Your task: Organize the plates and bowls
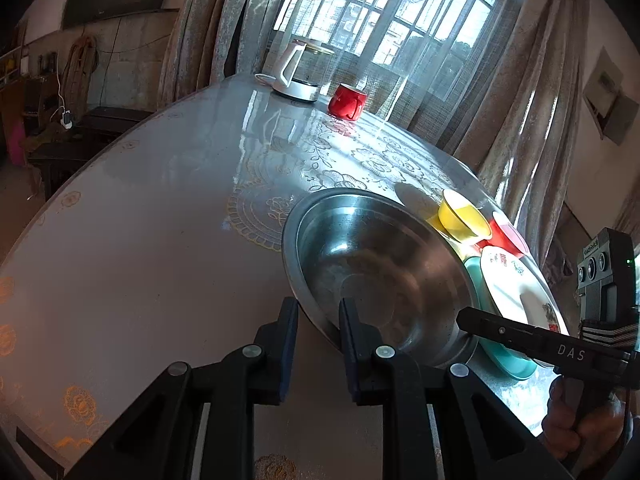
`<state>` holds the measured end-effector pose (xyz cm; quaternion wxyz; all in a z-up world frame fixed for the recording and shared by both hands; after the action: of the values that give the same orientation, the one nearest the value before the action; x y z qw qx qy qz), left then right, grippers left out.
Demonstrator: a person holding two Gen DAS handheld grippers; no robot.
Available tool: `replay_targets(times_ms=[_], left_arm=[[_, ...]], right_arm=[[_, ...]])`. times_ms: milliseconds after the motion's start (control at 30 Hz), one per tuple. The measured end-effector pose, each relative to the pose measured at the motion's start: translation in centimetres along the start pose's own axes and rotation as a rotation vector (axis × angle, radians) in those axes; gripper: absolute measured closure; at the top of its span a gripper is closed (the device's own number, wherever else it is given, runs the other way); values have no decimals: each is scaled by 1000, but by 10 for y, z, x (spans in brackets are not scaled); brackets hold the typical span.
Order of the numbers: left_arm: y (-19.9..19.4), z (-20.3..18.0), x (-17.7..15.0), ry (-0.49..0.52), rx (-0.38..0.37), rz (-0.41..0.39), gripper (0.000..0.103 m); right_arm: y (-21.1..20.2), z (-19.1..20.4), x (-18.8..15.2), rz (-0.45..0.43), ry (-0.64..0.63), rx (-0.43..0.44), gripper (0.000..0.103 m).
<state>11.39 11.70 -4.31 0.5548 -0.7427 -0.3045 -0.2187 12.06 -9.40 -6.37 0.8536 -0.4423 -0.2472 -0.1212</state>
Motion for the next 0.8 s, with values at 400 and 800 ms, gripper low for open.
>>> replay_targets(times_ms=[400,800], left_arm=[[25,7,8,-52,46,79,65],[22,-9,1,35,96,15,71]], right_arm=[[-7,-1,-3,-43,7,-8,71],[-7,7,-6,-99,-43,-61,70]])
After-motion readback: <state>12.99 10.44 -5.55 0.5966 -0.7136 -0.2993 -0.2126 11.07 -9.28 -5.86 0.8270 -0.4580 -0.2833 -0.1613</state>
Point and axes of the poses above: each gripper's, at about its wrist camera, not at the fingertips, and y roughly the way its jaws point, z to its left, x to its top, the point moved 4 cm from there along y, roughly the way its jaws point, and after that the axes turned 5 degrees about x, right-handed, at the moved point
